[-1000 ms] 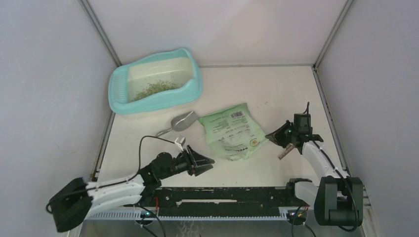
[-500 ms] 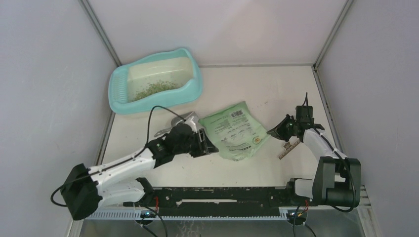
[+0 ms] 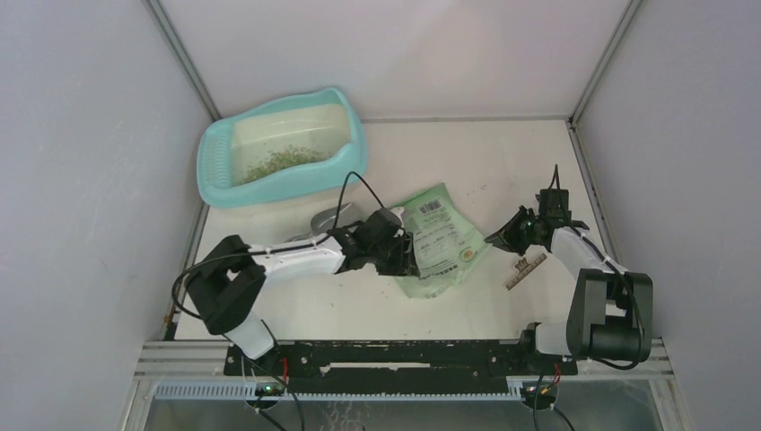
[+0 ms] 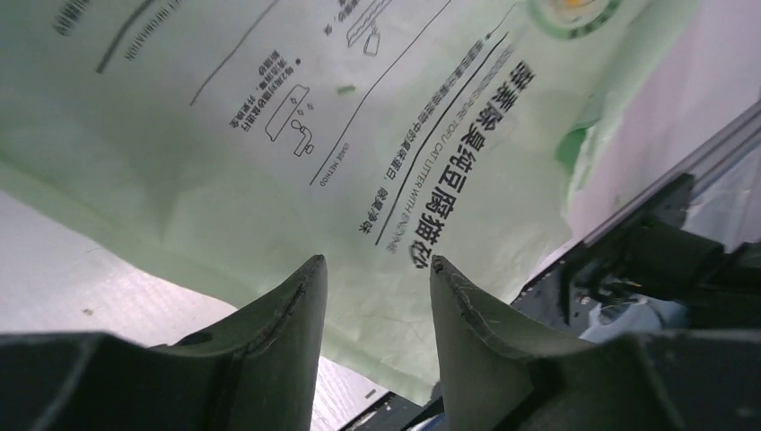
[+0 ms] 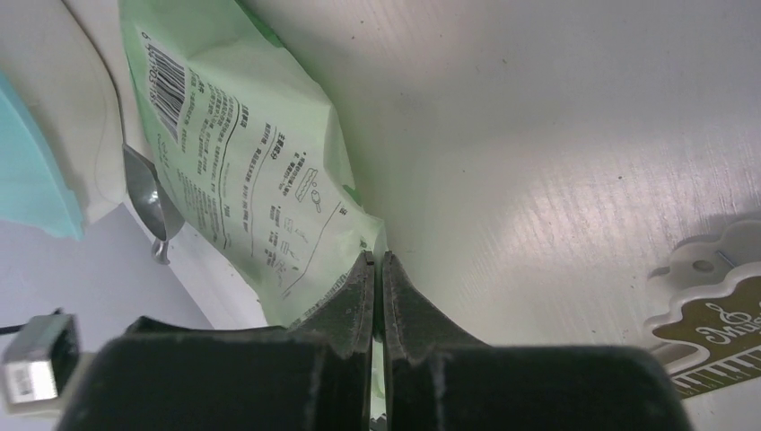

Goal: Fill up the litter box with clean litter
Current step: Close the cat litter bag at the center of the board.

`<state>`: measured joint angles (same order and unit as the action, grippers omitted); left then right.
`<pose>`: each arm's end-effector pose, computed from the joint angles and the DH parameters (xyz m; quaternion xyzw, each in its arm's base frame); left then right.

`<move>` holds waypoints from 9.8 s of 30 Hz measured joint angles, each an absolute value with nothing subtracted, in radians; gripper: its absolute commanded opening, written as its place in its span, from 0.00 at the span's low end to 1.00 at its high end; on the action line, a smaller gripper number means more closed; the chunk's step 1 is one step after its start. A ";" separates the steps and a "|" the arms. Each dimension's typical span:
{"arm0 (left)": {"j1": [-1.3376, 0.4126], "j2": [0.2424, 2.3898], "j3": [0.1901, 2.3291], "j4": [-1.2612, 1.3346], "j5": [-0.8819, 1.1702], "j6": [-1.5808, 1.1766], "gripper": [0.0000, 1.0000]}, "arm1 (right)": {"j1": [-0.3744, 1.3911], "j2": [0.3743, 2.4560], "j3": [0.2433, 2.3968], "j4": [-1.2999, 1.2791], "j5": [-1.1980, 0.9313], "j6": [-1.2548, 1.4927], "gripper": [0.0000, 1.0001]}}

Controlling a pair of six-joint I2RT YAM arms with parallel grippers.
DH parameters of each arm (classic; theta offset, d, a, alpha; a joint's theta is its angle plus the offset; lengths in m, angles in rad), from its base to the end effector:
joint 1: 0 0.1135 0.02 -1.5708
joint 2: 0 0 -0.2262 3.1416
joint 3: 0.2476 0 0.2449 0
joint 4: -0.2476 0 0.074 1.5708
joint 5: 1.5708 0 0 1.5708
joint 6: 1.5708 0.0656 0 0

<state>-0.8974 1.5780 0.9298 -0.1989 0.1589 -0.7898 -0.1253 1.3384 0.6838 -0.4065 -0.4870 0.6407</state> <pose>0.2033 -0.2715 0.1402 0.0782 0.9294 -0.3130 0.1791 0.2590 -0.0017 0.1215 0.2946 0.8938 0.2880 0.1771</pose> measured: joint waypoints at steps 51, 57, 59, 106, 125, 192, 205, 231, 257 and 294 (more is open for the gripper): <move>-1.082 1.294 0.762 -0.385 -0.081 -0.786 0.49 | -0.111 1.710 1.042 -0.627 -0.559 0.831 0.00; -1.153 1.295 0.794 -0.392 -0.103 -0.801 0.49 | -0.062 1.742 1.076 -0.638 -0.515 0.918 0.00; -1.179 1.303 0.818 -0.389 -0.104 -0.812 0.49 | -0.052 1.742 1.077 -0.638 -0.503 0.948 0.00; -1.152 1.587 1.025 -0.341 -0.187 -0.857 0.36 | 0.020 1.876 1.228 -0.669 -0.410 1.110 0.00; -1.012 1.663 1.025 -0.309 -0.207 -0.829 0.34 | 0.013 1.882 1.228 -0.673 -0.410 1.109 0.00; -0.912 1.793 1.059 -0.274 -0.207 -0.811 0.33 | 0.427 1.405 0.984 -0.712 0.007 0.442 0.11; -0.857 1.726 1.024 -0.314 -0.216 -0.802 0.51 | 0.429 1.662 1.153 -0.615 -0.071 0.441 0.12; -1.007 1.582 1.123 -0.458 -0.188 -0.805 0.52 | 0.399 1.840 1.224 -0.544 -0.009 0.530 0.11; -1.016 1.898 1.207 -0.344 -0.234 -0.782 0.47 | 0.313 1.784 1.185 -0.579 0.027 0.532 0.35; -0.985 1.901 1.206 -0.308 -0.234 -0.733 0.45 | 0.428 1.642 1.122 -0.645 0.019 0.450 0.36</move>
<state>-0.9852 1.9007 1.2060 -0.3077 -0.2340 -0.7330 0.4282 1.6424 1.1217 -0.6453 0.0193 0.4496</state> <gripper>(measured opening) 0.450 0.365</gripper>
